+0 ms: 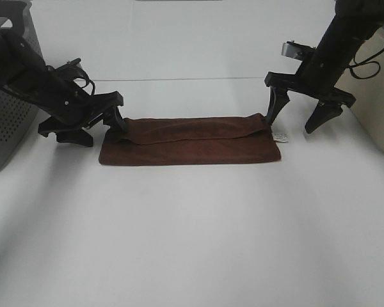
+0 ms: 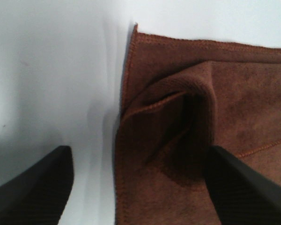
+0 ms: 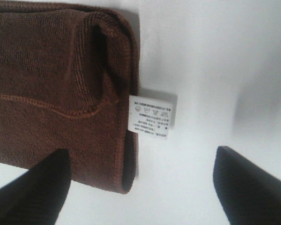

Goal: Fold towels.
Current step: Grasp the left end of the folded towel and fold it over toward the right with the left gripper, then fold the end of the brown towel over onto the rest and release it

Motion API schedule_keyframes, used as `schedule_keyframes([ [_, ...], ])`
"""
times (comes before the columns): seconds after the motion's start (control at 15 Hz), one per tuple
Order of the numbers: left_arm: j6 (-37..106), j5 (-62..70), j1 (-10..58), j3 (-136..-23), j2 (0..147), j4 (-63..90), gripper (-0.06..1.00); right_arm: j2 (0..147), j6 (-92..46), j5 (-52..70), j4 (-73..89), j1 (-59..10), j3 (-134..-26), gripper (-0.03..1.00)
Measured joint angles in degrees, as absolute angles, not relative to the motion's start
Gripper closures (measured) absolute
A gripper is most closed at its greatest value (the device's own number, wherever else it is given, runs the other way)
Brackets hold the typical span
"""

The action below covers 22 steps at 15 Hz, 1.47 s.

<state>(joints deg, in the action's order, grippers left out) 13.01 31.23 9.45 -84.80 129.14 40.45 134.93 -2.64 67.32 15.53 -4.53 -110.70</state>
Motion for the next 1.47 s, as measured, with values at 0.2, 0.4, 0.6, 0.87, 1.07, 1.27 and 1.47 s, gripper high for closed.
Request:
schedule_keyframes([
  [0.2, 16.3, 35.1, 10.7, -89.7, 132.2, 44.7, 0.2, 134.9, -2.6, 67.1, 15.2, -4.5, -110.7, 0.18],
  [0.4, 12.1, 37.9, 10.9, -91.8, 133.7, 42.4, 0.58, 134.9, -2.6, 66.8, 15.1, -4.5, -110.7, 0.18],
  [0.6, 8.7, 39.8, 10.1, -92.2, 133.3, 36.7, 0.9, 134.9, -2.6, 66.5, 15.1, -4.5, -110.7, 0.18],
  [0.87, 0.9, 43.3, 9.7, -92.2, 126.3, 22.1, 0.9, 134.9, -2.6, 66.4, 15.1, -4.5, -110.7, 0.18],
  [1.07, -3.2, 48.2, 9.7, -92.5, 121.4, 19.0, 0.9, 134.9, -2.6, 66.4, 15.1, -4.5, -110.7, 0.18],
  [1.27, 0.4, 49.3, 12.3, -93.1, 120.9, 31.5, 0.9, 134.9, -2.6, 66.4, 15.2, -4.5, -110.7, 0.18],
  [1.47, 1.7, 43.8, 18.1, -94.5, 122.5, 40.4, 0.89, 134.9, -2.6, 66.4, 15.2, -4.5, -110.7, 0.18],
])
